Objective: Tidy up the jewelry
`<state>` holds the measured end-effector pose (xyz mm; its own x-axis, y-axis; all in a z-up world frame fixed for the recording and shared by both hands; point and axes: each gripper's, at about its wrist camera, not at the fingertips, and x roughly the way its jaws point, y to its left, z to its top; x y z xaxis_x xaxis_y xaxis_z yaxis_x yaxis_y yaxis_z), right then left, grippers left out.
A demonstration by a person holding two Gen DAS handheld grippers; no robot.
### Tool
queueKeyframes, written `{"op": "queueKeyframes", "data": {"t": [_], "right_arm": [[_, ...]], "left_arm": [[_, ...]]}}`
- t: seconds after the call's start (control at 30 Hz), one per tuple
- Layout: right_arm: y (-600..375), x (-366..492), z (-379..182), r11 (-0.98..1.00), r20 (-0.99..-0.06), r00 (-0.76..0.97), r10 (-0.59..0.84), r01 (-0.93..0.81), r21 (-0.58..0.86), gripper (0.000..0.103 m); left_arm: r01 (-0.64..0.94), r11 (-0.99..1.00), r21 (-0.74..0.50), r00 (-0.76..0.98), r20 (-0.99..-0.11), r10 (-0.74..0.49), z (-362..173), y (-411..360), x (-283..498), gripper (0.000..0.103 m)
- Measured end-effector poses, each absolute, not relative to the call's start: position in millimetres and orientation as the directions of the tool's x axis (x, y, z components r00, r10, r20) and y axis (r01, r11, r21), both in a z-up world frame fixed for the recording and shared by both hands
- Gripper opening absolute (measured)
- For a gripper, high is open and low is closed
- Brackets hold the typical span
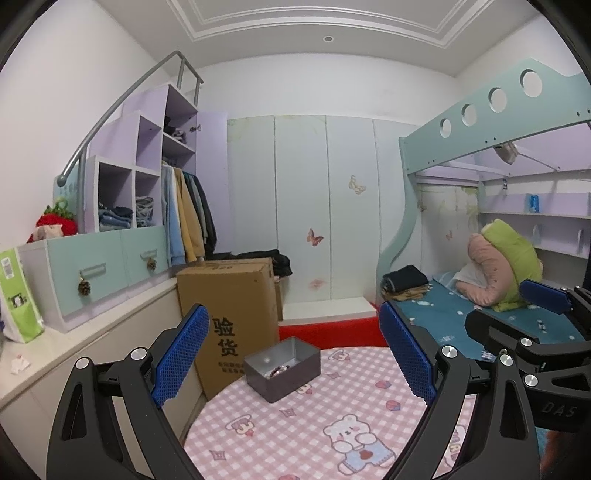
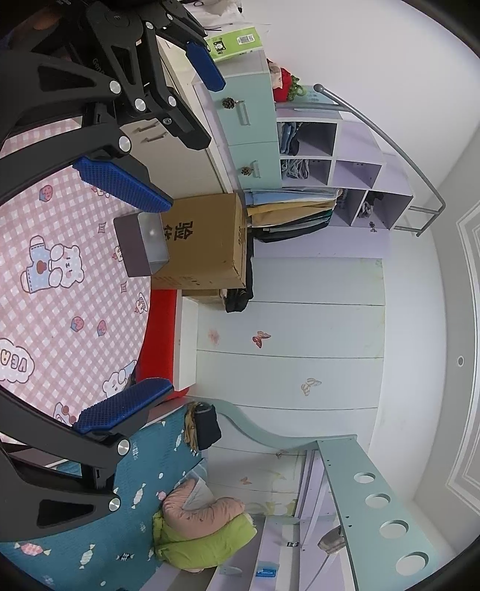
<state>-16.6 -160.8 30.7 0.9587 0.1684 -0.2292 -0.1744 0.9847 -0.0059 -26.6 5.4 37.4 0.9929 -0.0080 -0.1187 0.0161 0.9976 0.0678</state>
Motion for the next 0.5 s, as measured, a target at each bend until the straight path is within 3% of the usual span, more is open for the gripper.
{"op": "queueKeyframes", "data": {"t": [0.5], "right_arm": [[-161.7, -16.5, 30.8, 0.985, -0.228, 0.959, 0.169, -0.175, -0.004, 0.089]], "left_arm": [[0.019, 0.998, 0.068, 0.993, -0.119, -0.011, 36.9, 4.6, -25.5, 0.09]]}}
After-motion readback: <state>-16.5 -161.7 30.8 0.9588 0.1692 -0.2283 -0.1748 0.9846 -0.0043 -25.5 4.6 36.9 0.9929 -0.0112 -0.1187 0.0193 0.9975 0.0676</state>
